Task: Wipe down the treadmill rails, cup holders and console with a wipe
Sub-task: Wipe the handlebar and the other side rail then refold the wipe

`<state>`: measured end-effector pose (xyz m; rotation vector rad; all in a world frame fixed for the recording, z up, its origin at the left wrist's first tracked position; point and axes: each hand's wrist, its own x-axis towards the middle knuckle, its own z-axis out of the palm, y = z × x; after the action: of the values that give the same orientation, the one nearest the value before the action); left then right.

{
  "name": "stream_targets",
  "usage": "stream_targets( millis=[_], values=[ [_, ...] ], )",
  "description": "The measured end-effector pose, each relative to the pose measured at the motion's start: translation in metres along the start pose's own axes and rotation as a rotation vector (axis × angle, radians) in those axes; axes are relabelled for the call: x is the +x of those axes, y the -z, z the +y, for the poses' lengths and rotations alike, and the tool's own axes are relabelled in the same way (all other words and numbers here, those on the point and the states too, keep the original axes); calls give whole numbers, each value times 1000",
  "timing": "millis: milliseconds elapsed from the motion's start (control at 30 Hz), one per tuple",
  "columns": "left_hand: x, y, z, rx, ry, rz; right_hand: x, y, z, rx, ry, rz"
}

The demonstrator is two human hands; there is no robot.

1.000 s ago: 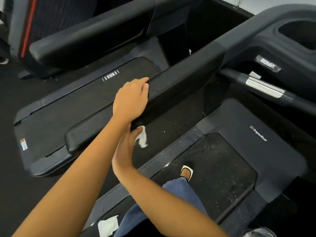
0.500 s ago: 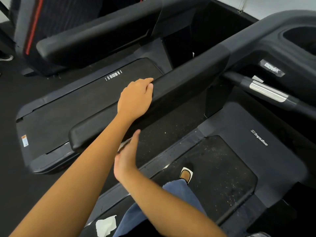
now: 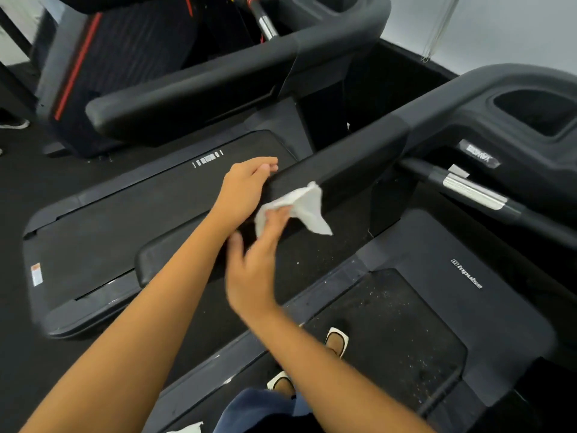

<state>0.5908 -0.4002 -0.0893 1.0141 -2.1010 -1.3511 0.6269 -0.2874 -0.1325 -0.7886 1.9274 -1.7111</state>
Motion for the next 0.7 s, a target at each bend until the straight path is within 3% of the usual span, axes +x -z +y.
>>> stream_targets(
  millis=[67,133,267,333,400,467,600,700],
  values=[
    [-1,10,2,-139,42,32,-13,-3,1,-312,104,-172],
    [-2,21,2,-141,51,74,9,11,-1,-575,129,-108],
    [0,29,-2,-101,102,118,108,73,-8,-623,-15,94],
    [-1,21,-3,-19,131,76,149,94,-12,-710,-134,130],
    [-3,11,-3,121,103,15,155,87,-13,-834,-135,161],
    [-6,7,-1,172,97,3,120,57,-12,-889,-40,116],
    [-1,19,6,-5,209,23,2,15,-4,-990,307,-196],
    [0,33,6,-68,260,-54,16,38,3,-1154,455,-285]
  ],
)
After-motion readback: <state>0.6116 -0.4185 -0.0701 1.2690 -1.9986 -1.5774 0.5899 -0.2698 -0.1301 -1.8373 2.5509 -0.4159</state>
